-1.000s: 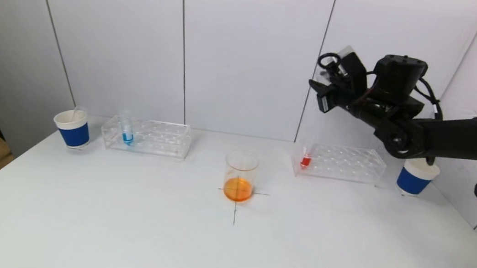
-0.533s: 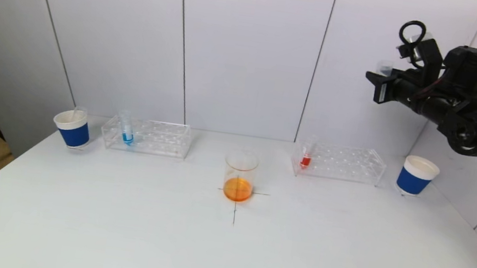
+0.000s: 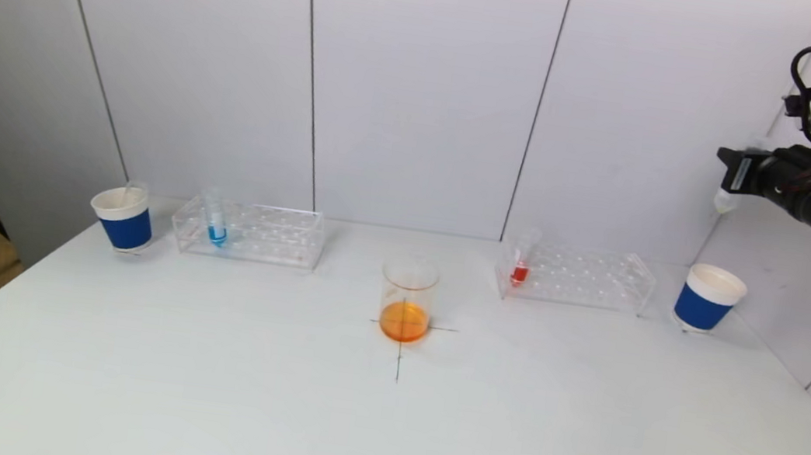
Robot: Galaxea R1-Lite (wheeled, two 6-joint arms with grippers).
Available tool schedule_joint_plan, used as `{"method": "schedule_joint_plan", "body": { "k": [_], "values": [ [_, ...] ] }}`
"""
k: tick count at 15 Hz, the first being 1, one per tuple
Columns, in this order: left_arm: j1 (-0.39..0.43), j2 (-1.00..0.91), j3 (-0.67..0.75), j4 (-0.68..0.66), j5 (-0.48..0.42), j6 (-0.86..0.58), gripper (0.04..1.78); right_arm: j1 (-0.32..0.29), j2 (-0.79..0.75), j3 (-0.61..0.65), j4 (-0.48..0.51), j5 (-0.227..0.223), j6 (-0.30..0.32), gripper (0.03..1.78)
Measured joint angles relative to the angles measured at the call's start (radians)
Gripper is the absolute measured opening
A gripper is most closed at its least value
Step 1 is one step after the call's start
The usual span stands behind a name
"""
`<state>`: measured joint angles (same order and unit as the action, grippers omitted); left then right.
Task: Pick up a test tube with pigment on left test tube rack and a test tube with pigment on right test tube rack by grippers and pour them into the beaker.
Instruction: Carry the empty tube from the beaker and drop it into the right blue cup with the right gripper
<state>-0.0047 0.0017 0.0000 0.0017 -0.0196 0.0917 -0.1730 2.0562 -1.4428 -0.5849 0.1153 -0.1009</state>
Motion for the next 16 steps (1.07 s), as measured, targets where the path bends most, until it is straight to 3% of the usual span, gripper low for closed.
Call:
{"method": "schedule_joint_plan", "body": {
  "k": [2,9,16],
  "values": [
    [0.000,0.000,0.000,0.001,0.000,0.000,1.76,-0.021,0.009,0.003,0.004,-0.044,0.027,0.53],
    [0.000,0.000,0.000,0.000,-0.001,0.000,1.76,-0.053,0.031,0.006,0.075,-0.106,0.115,0.53],
    [0.000,0.000,0.000,0.000,0.000,0.000,1.76,-0.075,0.101,0.006,0.057,-0.115,0.136,0.53]
  ]
}}
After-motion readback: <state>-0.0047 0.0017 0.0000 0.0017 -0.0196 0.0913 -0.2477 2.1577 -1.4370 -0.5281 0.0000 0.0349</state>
